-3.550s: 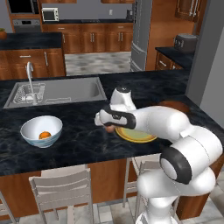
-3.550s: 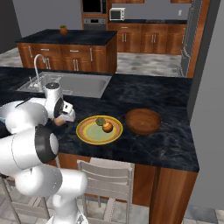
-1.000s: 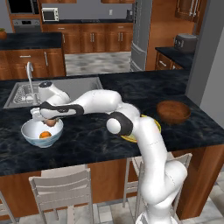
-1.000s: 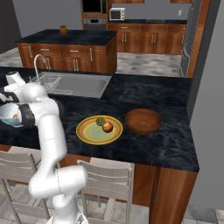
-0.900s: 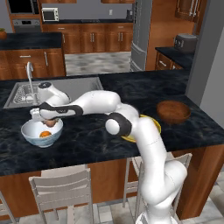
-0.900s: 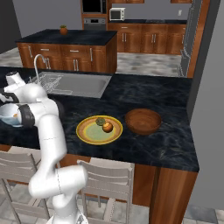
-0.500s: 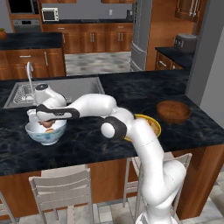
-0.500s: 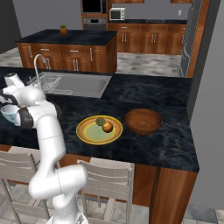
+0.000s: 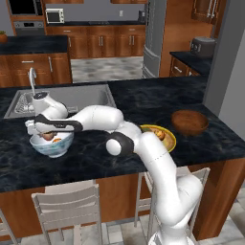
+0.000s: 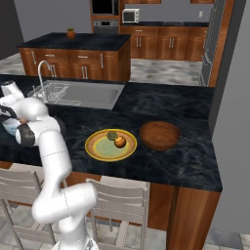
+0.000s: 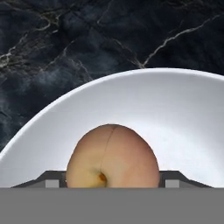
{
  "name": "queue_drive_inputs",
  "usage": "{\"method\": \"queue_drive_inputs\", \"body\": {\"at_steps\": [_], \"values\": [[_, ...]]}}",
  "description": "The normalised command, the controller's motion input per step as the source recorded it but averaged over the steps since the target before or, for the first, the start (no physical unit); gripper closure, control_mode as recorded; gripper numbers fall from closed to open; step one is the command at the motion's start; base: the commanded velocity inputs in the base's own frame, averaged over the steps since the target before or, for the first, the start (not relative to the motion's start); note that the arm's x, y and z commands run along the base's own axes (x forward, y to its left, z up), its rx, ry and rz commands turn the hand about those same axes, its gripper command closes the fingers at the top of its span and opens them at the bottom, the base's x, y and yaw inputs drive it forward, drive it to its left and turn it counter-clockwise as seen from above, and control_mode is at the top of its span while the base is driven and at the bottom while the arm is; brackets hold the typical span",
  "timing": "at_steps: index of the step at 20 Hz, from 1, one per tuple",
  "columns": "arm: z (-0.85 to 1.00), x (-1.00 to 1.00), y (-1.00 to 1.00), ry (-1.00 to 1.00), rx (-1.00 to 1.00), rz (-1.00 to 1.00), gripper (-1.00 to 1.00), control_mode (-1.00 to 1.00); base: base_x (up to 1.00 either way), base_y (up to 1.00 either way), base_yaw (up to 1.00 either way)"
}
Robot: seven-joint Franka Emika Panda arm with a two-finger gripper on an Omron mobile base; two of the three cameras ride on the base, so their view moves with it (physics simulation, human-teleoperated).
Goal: Take the fruits from the plate on the dining counter and place two fruits in each bowl.
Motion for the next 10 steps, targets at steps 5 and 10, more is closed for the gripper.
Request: {"method": "queue_drive_inputs", "body": {"at_steps": [5, 10], "values": [[0.13, -0.36, -0.09, -0.01, 0.00, 0.00, -1.00, -1.00, 0.00, 0.00, 0.00], [0.23, -0.33, -0.25, -0.04, 0.00, -0.01, -1.00, -1.00, 0.00, 0.00, 0.00]]}}
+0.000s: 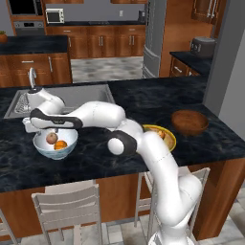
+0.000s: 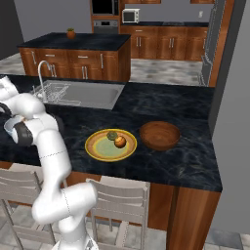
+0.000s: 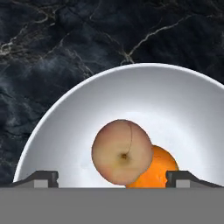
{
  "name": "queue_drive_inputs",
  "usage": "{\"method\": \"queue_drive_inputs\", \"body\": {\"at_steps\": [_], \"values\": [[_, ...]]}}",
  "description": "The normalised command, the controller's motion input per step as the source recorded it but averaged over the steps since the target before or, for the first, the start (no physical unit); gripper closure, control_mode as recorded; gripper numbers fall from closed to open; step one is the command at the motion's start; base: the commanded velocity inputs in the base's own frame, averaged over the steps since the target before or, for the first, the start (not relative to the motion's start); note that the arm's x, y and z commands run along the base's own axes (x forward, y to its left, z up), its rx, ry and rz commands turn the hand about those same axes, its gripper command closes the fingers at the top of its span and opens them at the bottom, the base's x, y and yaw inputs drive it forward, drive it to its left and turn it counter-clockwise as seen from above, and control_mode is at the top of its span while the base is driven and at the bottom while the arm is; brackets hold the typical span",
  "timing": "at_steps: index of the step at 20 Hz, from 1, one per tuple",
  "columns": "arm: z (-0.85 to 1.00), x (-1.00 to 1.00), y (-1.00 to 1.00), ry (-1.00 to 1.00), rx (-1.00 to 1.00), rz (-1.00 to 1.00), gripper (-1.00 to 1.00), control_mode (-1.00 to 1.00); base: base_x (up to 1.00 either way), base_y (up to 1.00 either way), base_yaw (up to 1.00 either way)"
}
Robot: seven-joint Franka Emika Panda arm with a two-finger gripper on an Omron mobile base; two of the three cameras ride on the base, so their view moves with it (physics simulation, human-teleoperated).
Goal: Take the fruits from the plate on the dining counter and place two fruits in each bowl.
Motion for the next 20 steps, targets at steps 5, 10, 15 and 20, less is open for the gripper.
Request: {"method": "queue_drive_inputs", "body": {"at_steps": [5, 10, 15, 20], "values": [[0.45, -0.30, -0.53, -0.07, 0.06, -0.02, -1.00, -1.00, 0.00, 0.00, 0.00], [0.39, -0.57, -0.83, -0.04, 0.14, -0.06, -1.00, -1.00, 0.00, 0.00, 0.00], [0.13, -0.67, -0.92, -0.09, 0.17, 0.00, -1.00, -1.00, 0.00, 0.00, 0.00], [0.00, -0.67, -0.97, -0.15, 0.09, 0.00, -1.00, -1.00, 0.00, 0.00, 0.00]]}}
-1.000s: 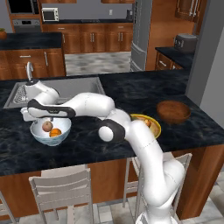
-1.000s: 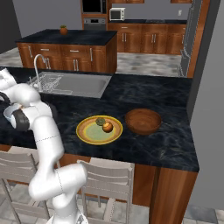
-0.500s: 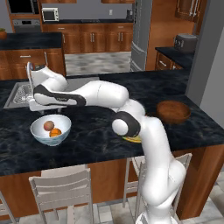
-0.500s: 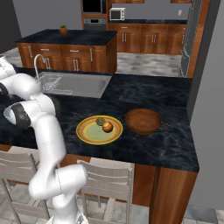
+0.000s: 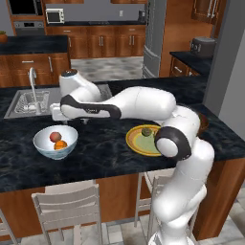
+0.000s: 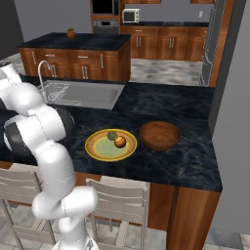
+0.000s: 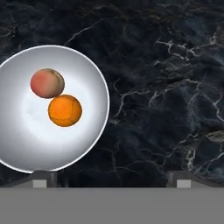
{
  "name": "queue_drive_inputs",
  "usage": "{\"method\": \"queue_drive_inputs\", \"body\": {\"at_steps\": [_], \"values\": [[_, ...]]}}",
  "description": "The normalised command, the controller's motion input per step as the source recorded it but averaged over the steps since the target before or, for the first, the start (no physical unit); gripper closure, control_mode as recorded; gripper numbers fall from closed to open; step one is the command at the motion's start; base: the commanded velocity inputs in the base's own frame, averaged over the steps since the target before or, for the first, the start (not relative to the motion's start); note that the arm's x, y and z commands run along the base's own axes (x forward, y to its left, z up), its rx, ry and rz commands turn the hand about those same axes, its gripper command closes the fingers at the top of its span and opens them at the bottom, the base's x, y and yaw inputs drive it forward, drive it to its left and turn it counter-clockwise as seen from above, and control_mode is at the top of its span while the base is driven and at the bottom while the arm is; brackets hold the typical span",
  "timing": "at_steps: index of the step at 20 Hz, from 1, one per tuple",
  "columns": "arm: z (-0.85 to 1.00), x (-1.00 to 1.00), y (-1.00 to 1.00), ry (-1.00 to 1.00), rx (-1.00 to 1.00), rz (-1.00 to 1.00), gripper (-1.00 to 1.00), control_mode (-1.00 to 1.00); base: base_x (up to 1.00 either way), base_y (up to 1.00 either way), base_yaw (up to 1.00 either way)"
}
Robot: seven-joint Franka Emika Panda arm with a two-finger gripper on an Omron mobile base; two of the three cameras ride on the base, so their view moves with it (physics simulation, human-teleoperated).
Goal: Take the fruits from the plate on the dining counter and place two fruits in each bowl.
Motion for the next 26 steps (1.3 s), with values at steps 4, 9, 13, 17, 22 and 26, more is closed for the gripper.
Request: {"method": "queue_drive_inputs", "body": {"at_steps": [4, 9, 13, 17, 22, 26], "values": [[0.00, -0.44, -1.00, -0.10, 0.06, -0.03, -1.00, -1.00, 0.00, 0.00, 0.00], [0.14, -0.05, -0.99, 0.09, 0.03, -0.17, -1.00, -1.00, 0.00, 0.00, 0.00], [0.35, 0.00, -0.97, 0.32, 0.02, -0.21, -1.00, -1.00, 0.00, 0.00, 0.00], [0.34, 0.00, -0.95, 0.50, 0.00, -0.19, -1.00, -1.00, 0.00, 0.00, 0.00], [0.13, -0.05, -0.92, 0.36, 0.00, -0.08, -1.00, -1.00, 0.00, 0.00, 0.00], [-0.09, -0.32, -0.74, -0.06, -0.08, 0.03, -1.00, -1.00, 0.00, 0.00, 0.00]]}}
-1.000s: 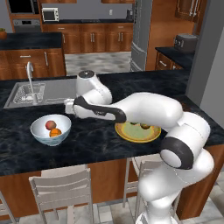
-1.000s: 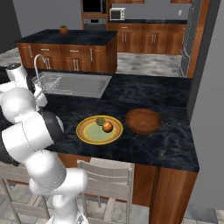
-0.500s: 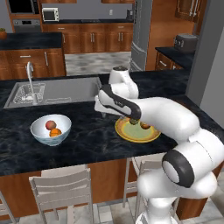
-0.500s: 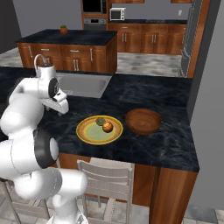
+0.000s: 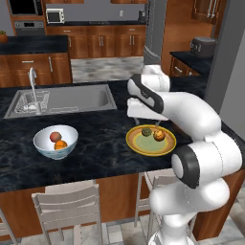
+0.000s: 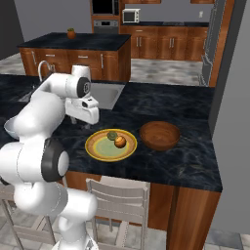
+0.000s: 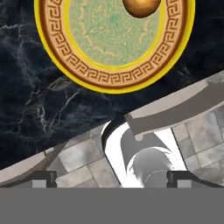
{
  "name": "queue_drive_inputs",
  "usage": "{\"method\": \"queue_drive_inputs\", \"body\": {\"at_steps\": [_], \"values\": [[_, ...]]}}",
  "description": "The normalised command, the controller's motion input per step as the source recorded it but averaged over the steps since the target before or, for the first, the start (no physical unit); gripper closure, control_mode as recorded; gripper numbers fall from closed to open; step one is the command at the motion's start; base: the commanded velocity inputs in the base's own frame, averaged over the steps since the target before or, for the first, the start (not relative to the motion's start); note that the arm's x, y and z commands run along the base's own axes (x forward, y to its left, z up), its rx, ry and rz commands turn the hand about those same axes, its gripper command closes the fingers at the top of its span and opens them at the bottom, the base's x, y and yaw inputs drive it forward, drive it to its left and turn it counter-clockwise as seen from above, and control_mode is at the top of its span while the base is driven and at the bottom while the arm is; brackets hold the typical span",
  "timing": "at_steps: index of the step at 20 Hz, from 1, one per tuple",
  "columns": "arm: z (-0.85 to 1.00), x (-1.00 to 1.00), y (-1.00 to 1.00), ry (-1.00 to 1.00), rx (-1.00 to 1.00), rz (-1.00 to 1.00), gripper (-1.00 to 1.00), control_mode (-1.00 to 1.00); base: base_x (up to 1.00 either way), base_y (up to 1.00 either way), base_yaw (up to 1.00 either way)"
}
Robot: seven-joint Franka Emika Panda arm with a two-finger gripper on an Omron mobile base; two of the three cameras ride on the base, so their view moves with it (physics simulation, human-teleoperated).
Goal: Take the fruits from the plate on the dining counter and place two fruits in each bowl.
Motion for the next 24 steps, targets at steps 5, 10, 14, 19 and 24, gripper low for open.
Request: {"method": "queue_drive_inputs", "body": {"at_steps": [5, 10, 14, 19, 24], "values": [[-0.06, -0.16, -0.73, -0.06, -0.08, 0.06, -1.00, -1.00, 0.00, 0.00, 0.00], [-0.21, -0.10, -0.57, -0.02, -0.02, 0.13, -1.00, -1.00, 0.00, 0.00, 0.00], [-0.23, -0.05, -0.40, -0.01, 0.00, 0.07, -1.00, -1.00, 0.00, 0.00, 0.00], [-0.25, 0.02, -0.30, -0.02, 0.00, 0.00, -1.00, -1.00, 0.00, 0.00, 0.00], [-0.29, 0.15, -0.18, -0.06, -0.01, -0.16, -1.00, -1.00, 0.00, 0.00, 0.00]]}}
